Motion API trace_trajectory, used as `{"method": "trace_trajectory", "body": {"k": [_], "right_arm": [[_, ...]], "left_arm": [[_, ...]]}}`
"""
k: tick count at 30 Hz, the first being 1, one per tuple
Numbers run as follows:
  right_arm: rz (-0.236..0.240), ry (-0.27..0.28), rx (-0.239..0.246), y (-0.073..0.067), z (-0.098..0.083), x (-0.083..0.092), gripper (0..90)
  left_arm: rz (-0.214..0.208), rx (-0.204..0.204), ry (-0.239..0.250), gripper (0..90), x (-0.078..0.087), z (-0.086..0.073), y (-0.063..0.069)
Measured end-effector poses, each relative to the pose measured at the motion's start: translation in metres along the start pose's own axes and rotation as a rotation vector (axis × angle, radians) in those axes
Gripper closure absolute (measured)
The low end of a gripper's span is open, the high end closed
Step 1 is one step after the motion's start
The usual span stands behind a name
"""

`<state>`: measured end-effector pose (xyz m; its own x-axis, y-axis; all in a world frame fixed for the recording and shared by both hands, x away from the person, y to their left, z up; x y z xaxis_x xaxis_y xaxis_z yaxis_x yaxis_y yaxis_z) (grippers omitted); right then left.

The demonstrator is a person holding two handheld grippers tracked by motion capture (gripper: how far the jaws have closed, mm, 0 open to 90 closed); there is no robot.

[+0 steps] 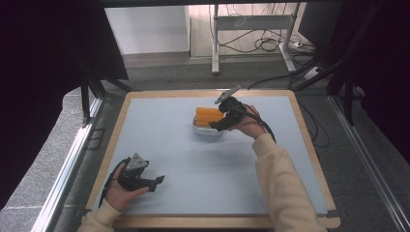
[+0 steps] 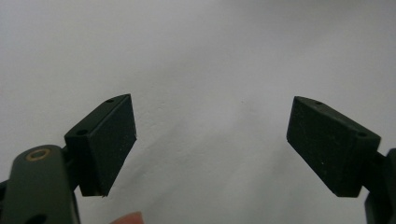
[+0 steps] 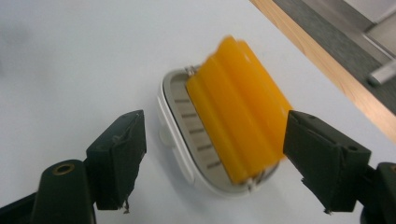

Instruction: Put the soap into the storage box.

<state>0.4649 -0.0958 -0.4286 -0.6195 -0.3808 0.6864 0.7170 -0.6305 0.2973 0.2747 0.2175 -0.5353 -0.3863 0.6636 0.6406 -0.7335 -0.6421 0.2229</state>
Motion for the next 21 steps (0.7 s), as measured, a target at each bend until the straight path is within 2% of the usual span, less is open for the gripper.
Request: {"method": "trace_trajectory", "body": {"k": [4, 12, 17, 19, 21], "right_arm": [[-0.023, 0.02, -0.056, -0.009, -0.017, 0.011, 22.0], [-0.03, 0.069, -0.094, -0.032, -0.059, 0.041, 21.6], [-0.047, 0.061, -0.123, -0.046, -0.091, 0.063, 19.5], [-0.05, 0.061, -0.163, -0.052, -0.106, 0.072, 19.4], [-0.032, 0.047, -0.219, -0.058, -0.123, 0.078, 19.3]], "left_arm": [[0.003, 0.002, 0.005, 16.0, 0.001, 0.0, 0.0], [0.002, -0.001, 0.007, 16.0, 0.001, 0.001, 0.001], [0.002, -0.001, 0.008, 16.0, 0.002, 0.001, -0.001], [0.003, -0.003, 0.009, 16.0, 0.003, 0.001, 0.0], [0.003, -0.005, 0.013, 16.1, 0.003, 0.001, 0.001]]}}
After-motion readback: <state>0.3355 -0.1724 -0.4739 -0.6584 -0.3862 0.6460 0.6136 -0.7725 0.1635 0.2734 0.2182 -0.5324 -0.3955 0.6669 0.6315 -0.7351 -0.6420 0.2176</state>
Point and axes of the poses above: each handheld gripper's, and its own axes: x roughly backward along the jaws, z roughly out of its top, y roughly to its right, the point moved 1 cm from there along -x, roughly forward along the jaws, and after that the axes turned 15 degrees about -z, right-handed, at the moved point
